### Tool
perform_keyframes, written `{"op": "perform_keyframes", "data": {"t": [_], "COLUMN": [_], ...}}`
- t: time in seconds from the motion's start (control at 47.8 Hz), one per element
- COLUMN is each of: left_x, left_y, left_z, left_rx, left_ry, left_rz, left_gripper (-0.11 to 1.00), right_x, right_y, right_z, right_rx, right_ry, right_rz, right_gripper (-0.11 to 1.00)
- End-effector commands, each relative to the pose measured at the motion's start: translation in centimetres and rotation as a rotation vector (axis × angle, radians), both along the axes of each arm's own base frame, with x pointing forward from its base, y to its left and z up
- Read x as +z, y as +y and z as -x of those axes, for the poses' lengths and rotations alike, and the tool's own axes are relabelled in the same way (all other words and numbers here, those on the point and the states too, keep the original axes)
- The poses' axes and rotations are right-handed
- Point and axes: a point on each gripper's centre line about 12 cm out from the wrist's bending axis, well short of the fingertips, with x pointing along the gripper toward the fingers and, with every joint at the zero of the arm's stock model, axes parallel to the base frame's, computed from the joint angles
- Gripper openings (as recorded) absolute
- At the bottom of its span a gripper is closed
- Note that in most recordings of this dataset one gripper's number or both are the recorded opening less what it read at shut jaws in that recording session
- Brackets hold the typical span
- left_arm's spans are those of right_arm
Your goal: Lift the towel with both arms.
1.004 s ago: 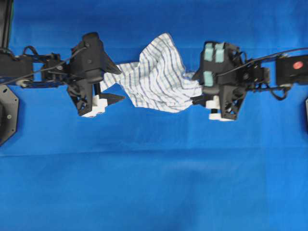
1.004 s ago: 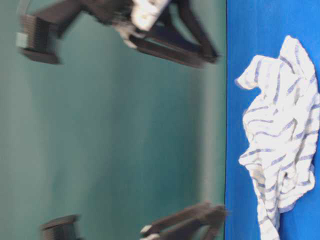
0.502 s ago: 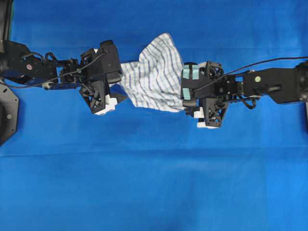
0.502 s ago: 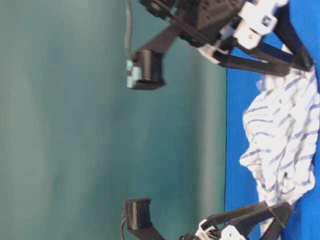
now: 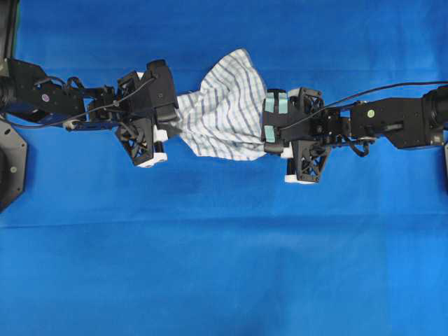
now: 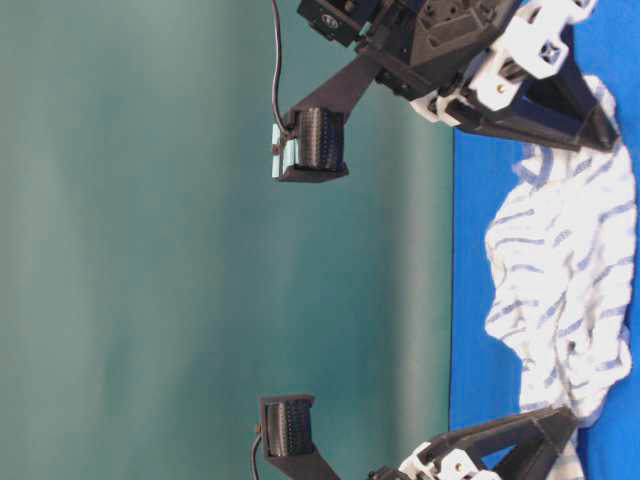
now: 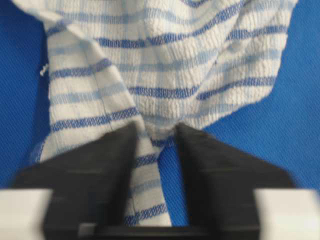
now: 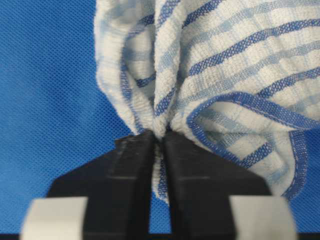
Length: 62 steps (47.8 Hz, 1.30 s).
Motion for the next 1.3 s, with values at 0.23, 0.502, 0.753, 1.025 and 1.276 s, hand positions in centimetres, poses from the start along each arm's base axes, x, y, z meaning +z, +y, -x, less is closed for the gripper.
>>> {"op": "perform_keyframes", "data": {"t": [0.23,0.502,0.753,1.025,1.276], "left_x": [0.5,3.5,9.0,16.6,24.6], "left_y": [0.1,0.0,-0.6,-1.3,-1.9], "left_z": [-0.2,-0.4,0.1,1.7,3.9], "left_rx": [0.003,0.006,0.025,0.031,0.022], "left_ry": [-0.016,-0.057,-0.120,-0.221,-0.394], "left_rz": [-0.004,0.001,0.031,0.047,0.026], "left_gripper": [0.01,0.01,0.01,0.01,0.01], "right_x": [1.1,5.2,12.1,20.0,27.0], "right_y": [-0.1,0.2,0.2,0.1,0.0], "right_z": [-0.6,-0.7,0.4,1.8,3.6], "right_rx": [0.001,-0.003,-0.014,-0.038,-0.050], "right_ry": [-0.038,-0.109,-0.199,-0.291,-0.396], "right_rz": [0.004,0.013,0.037,0.060,0.084], "right_gripper": [0.04,0.04,0.04,0.04,0.04]}}
